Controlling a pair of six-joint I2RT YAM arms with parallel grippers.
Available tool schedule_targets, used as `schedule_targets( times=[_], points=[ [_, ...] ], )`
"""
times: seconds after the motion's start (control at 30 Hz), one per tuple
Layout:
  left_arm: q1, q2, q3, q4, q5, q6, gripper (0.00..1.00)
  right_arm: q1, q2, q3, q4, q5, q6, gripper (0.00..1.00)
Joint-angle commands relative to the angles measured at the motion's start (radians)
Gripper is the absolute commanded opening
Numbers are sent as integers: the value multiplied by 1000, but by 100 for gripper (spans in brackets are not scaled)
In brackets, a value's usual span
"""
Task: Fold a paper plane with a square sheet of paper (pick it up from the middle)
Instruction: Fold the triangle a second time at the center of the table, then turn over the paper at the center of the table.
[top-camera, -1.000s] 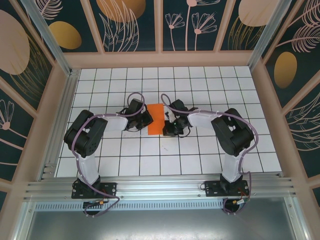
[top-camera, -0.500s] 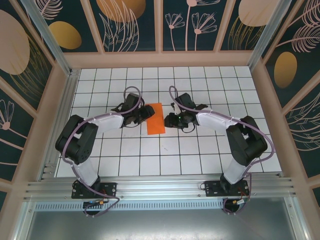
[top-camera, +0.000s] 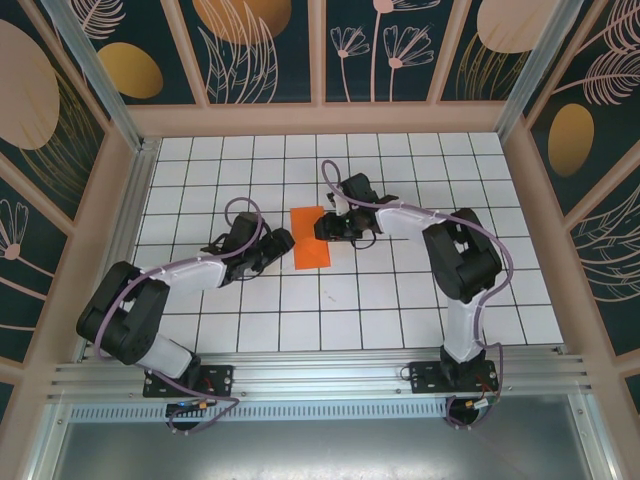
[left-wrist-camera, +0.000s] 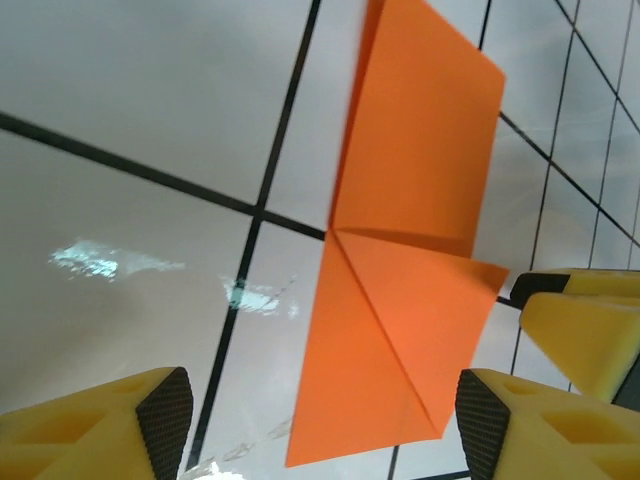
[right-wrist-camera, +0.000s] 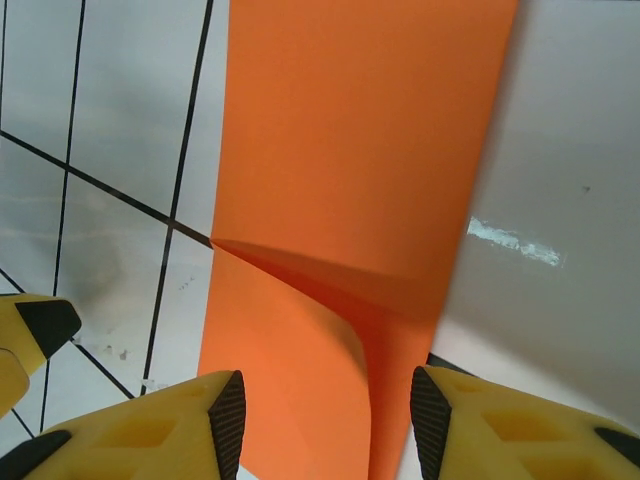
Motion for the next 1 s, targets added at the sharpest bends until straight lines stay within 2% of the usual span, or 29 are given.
schedule_targets(
  times=[0.0, 0.13, 0.4, 0.5, 0.57, 0.63, 0.8, 0.97],
  points=[
    [7, -38, -14, 81, 18, -22, 74, -5, 30, 37, 32, -111, -56, 49],
    [7, -41, -20, 83, 21, -19, 76, -35, 65, 48, 50, -184, -61, 43],
    [8, -52, -35, 117, 56, -18, 80, -51, 113, 59, 61, -225, -50, 27],
    [7, -57, -54, 163, 92, -23, 82, -61, 113, 48, 95, -261, -37, 18],
    [7, -57, -68, 197, 116, -27, 83, -72, 109, 30, 134, -318, -11, 8],
    [7, -58, -86, 250, 154, -27, 84, -83, 96, -1, 206, -393, 38, 3],
    [7, -70, -132, 380, 221, -38, 86, -100, 31, -86, 397, -521, 212, 2],
    [7, -72, -160, 474, 253, -54, 87, -101, -29, -128, 503, -568, 347, 2]
  ],
)
